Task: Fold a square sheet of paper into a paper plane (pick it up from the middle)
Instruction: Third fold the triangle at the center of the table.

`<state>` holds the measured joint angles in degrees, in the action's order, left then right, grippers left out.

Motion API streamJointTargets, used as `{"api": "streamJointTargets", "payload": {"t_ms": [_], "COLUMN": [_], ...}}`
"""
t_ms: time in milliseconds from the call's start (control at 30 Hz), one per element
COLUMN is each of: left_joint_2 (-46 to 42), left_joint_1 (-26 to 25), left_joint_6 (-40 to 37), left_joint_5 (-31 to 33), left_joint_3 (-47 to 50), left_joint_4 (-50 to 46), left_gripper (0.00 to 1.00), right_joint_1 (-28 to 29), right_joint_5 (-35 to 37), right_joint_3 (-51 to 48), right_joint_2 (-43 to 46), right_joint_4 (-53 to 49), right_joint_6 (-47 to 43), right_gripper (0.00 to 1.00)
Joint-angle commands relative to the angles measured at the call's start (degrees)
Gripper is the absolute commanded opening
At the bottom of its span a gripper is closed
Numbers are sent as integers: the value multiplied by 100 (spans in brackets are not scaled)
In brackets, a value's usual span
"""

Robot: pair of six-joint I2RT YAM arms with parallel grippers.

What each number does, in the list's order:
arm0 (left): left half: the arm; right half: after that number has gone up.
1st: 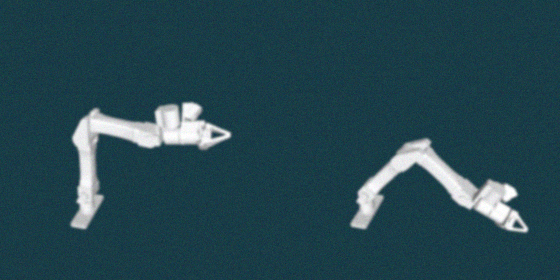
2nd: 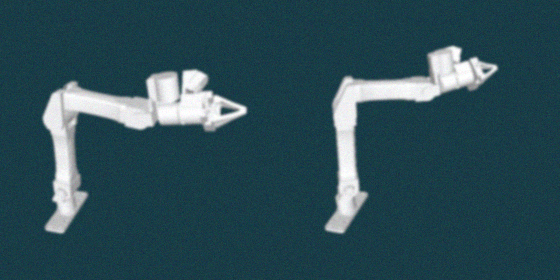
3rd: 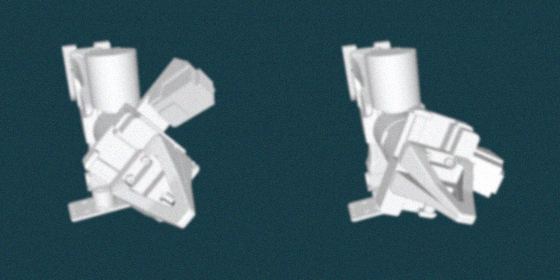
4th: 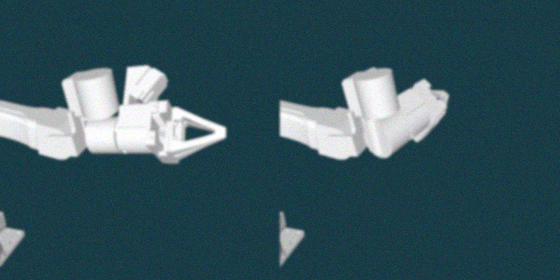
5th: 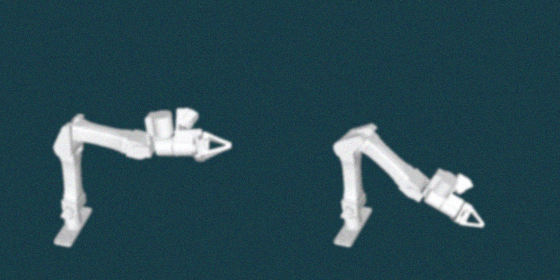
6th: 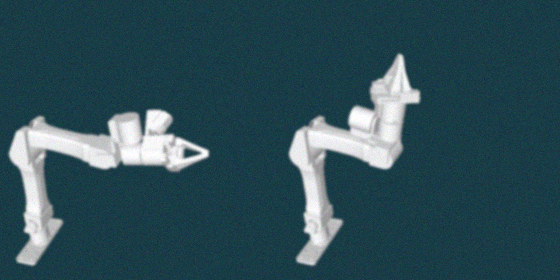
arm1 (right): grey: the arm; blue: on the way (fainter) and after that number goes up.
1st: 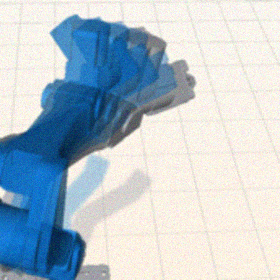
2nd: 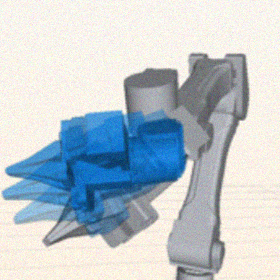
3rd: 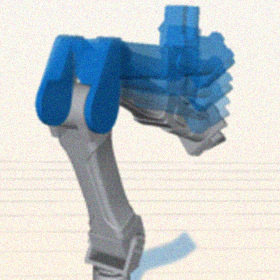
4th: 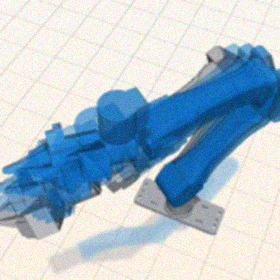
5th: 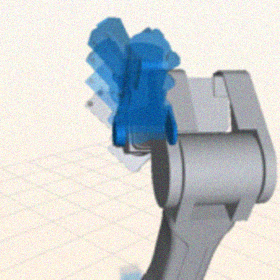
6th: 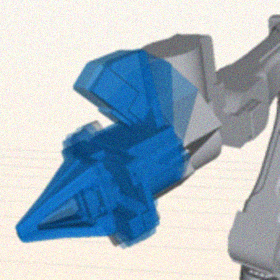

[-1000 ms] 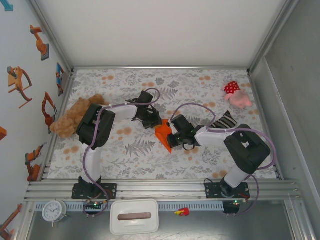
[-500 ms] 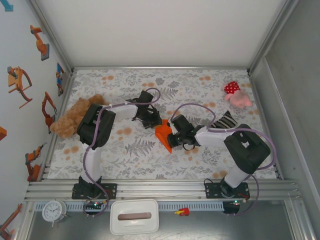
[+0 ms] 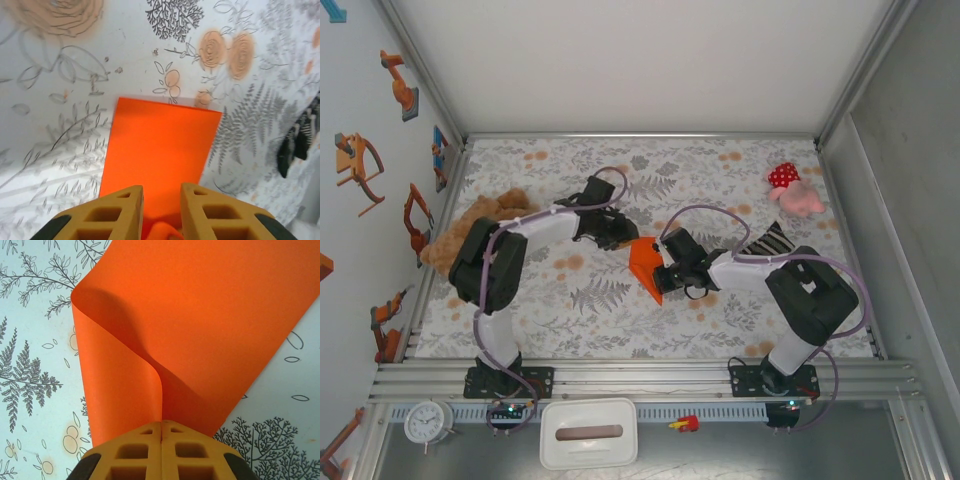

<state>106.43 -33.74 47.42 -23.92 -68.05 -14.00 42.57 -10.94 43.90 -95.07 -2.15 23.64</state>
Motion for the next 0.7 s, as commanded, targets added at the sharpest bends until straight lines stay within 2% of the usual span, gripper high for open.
{"api": "streamJointTargets", "payload": {"t_ms": [0, 100, 200, 400, 667], "left_joint_2": [-505, -807, -960, -821, -589], "left_joint_1": [-14, -114, -327, -776, -943], "left_joint_6": [560, 963, 1215, 1508, 1683], "left_joint_5": [-11, -156, -105, 11, -69], "left_joint_3": [598, 1203, 1520, 1751, 1881], "left_joint_4": [772, 1532, 1893, 2053, 2173], "left_gripper": [28, 28, 24, 16, 12], "right_joint_1": [-47, -47, -60, -64, -82], "right_joint_5": [93, 83, 83, 83, 83], "right_joint_3": [40, 49, 48, 40, 58], "right_joint_2": [-139, -156, -174, -196, -223], "right_joint_4": [-215, -215, -215, -215, -246], "right_joint_6": [71, 80, 92, 114, 122], "right_gripper": [0, 0, 0, 0, 0]}}
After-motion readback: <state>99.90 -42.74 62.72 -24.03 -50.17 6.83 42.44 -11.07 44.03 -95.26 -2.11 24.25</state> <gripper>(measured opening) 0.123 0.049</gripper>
